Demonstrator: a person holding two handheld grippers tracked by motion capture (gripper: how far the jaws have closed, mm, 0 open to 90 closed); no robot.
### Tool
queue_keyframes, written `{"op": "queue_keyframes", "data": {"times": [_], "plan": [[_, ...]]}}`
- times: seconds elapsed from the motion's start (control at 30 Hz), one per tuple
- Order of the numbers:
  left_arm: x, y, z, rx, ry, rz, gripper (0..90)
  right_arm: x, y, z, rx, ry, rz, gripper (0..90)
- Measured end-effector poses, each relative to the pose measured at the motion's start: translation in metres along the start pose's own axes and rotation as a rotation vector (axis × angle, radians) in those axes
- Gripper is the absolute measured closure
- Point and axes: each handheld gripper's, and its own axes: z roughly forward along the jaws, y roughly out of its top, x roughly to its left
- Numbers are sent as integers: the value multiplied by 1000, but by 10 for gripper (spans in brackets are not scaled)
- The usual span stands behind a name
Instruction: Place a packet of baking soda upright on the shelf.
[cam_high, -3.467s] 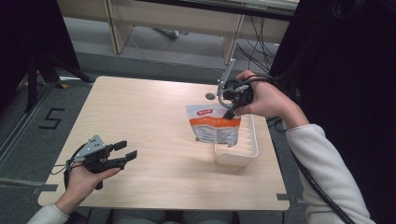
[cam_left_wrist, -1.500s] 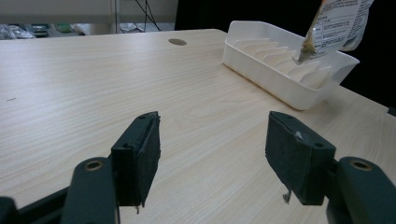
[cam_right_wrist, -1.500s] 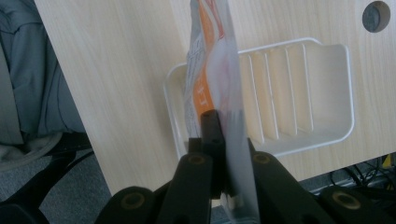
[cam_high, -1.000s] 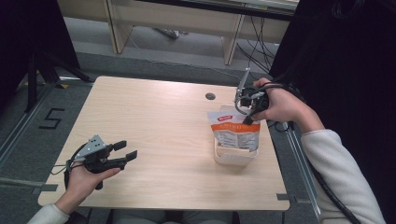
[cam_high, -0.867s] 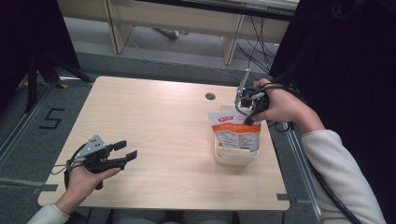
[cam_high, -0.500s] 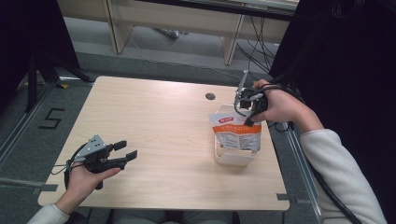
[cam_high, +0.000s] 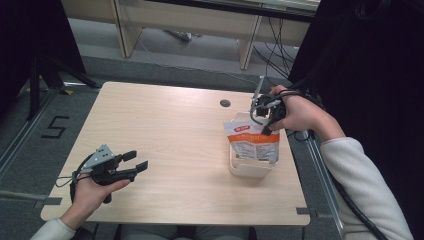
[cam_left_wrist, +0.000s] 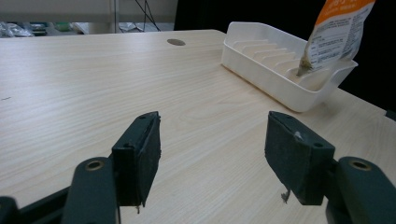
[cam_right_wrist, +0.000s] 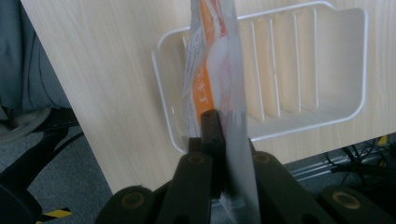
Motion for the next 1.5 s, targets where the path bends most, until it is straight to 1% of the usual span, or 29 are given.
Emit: {"op": "queue_keyframes", "data": {"times": [0.03, 0.07, 0.1, 0.17, 0.23, 0.27, 0.3, 0.37, 0.4, 0.47, 0.53, 0.57, 0.6, 0.63, 0.7, 0.73, 0.8, 0.87, 0.9, 0.97, 1.07, 1.1, 1.13, 1.17, 1.33, 1.4, 1.43, 1.47, 1.5], "plan": [[-1, 0, 0, -2, -2, 0, 352, -1, 0, -1, -2, -20, -25, 900], [0, 0, -1, -6, -6, 5, 352, 0, 1, -1, -1, -16, -23, 900], [0, 0, -1, -3, 4, 6, 352, 0, 2, 0, -6, -13, -42, 900], [2, 0, 0, -2, 2, -2, 352, 0, 3, 1, 10, -11, -45, 900], [1, -1, -1, 2, 6, -3, 352, 1, 3, 3, 7, -18, -23, 900], [1, -1, -1, -4, -2, -1, 352, -1, 3, 5, 1, -8, -45, 900], [1, 0, -1, -2, 2, 5, 352, -1, 2, 7, 2, -7, -44, 900], [1, 0, -1, -4, 1, 1, 352, 0, 2, 9, 5, -2, -15, 900], [1, -1, 0, -4, 0, -2, 352, -2, 1, 9, 11, -3, -23, 900], [1, -1, -1, 1, 2, -2, 352, -1, 1, 10, 6, 3, -8, 900], [1, 0, -1, -4, -4, 4, 352, -1, 1, 10, 19, -9, -1, 900], [1, 0, -1, -2, 1, 3, 352, -2, 1, 11, 23, -20, -19, 900], [1, 0, -1, -2, 1, 3, 352, -2, 1, 11, 23, -20, -19, 900], [0, -1, 0, -2, 9, -20, 352, -1, 3, 11, 26, -14, -6, 900], [0, -1, 0, -3, 3, -15, 352, -1, 5, 11, 25, -15, -15, 900], [0, -1, 0, -4, 3, -12, 352, -2, 5, 13, 25, -16, -34, 900], [0, -1, 0, -8, -2, -14, 352, -2, 6, 13, 32, -18, -16, 900], [0, -1, -1, -2, 9, -17, 352, -5, 6, 14, 26, -16, -29, 900], [0, -1, 0, -3, 8, -18, 351, -4, 5, 14, 28, -18, -8, 900], [0, -1, 0, -8, 1, -16, 352, -6, 5, 15, 25, -13, -27, 900], [0, -1, 0, -2, 3, -12, 352, -5, 3, 14, 43, -19, -5, 900], [0, -1, 0, -3, 3, -11, 352, -5, 3, 14, 44, -6, -8, 900], [0, -1, -1, -4, 6, -13, 352, -6, 2, 15, 45, -13, -18, 900], [0, -1, 0, -4, 3, -11, 352, -4, 0, 14, 56, -7, 5, 900], [0, 0, 0, -1, 1, 4, 352, -5, 3, 15, 55, -24, -34, 900], [0, 0, 0, -2, 2, 4, 352, -3, 6, 14, 65, -32, -16, 900], [1, 0, -1, -2, 1, 5, 352, -4, 7, 14, 73, -36, -24, 900], [0, -1, 0, -3, 2, -11, 352, -4, 8, 14, 77, -41, -17, 900], [0, -1, 0, -3, 2, -12, 352, -5, 8, 15, 70, -47, -36, 900]]}}
